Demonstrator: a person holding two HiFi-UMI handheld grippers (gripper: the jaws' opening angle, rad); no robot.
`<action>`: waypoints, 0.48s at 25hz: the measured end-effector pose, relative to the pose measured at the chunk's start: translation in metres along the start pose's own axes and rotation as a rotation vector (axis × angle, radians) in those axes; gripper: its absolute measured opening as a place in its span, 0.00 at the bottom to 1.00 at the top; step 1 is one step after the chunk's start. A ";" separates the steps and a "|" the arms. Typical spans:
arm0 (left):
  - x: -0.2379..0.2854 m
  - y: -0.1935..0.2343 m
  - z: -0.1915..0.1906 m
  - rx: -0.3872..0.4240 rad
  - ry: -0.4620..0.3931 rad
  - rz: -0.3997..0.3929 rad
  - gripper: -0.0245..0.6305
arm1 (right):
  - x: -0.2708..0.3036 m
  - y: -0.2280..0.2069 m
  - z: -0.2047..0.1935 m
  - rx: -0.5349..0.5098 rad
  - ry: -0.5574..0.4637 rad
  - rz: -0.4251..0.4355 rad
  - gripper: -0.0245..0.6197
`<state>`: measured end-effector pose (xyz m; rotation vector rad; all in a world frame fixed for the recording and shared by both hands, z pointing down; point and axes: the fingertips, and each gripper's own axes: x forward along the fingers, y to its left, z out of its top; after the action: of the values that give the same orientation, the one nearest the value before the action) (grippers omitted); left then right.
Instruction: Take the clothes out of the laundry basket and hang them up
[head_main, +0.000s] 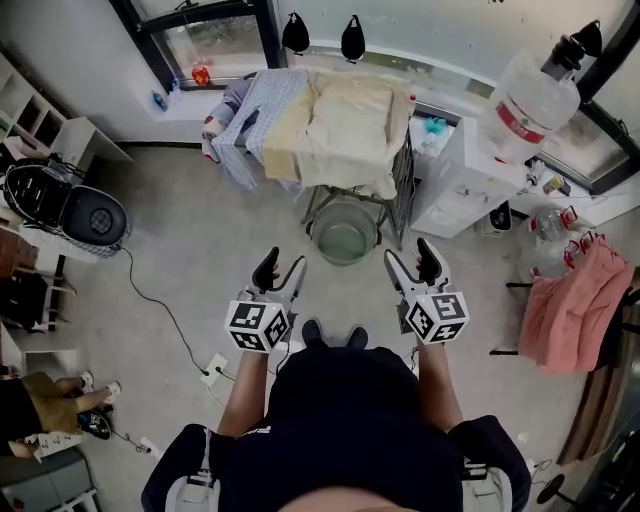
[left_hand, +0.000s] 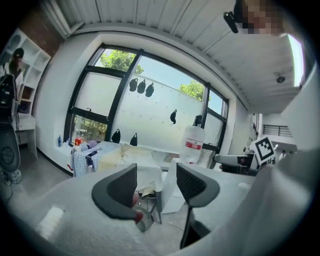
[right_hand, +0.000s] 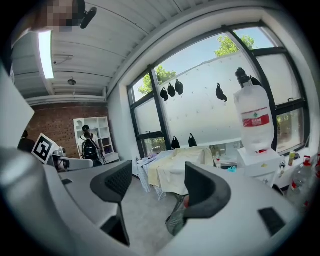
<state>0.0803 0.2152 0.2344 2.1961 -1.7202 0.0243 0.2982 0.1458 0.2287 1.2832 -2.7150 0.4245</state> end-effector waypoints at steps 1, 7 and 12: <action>0.000 0.000 0.002 0.016 0.001 0.005 0.42 | 0.000 0.001 0.001 -0.007 -0.003 0.003 0.55; -0.001 -0.001 0.008 0.026 0.002 0.054 0.07 | -0.005 0.000 -0.004 0.035 0.008 0.046 0.54; 0.000 -0.003 -0.002 0.037 0.037 0.068 0.07 | -0.009 -0.001 -0.004 0.029 -0.003 0.059 0.51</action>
<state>0.0837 0.2166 0.2354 2.1487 -1.7866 0.1141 0.3050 0.1528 0.2305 1.2133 -2.7650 0.4702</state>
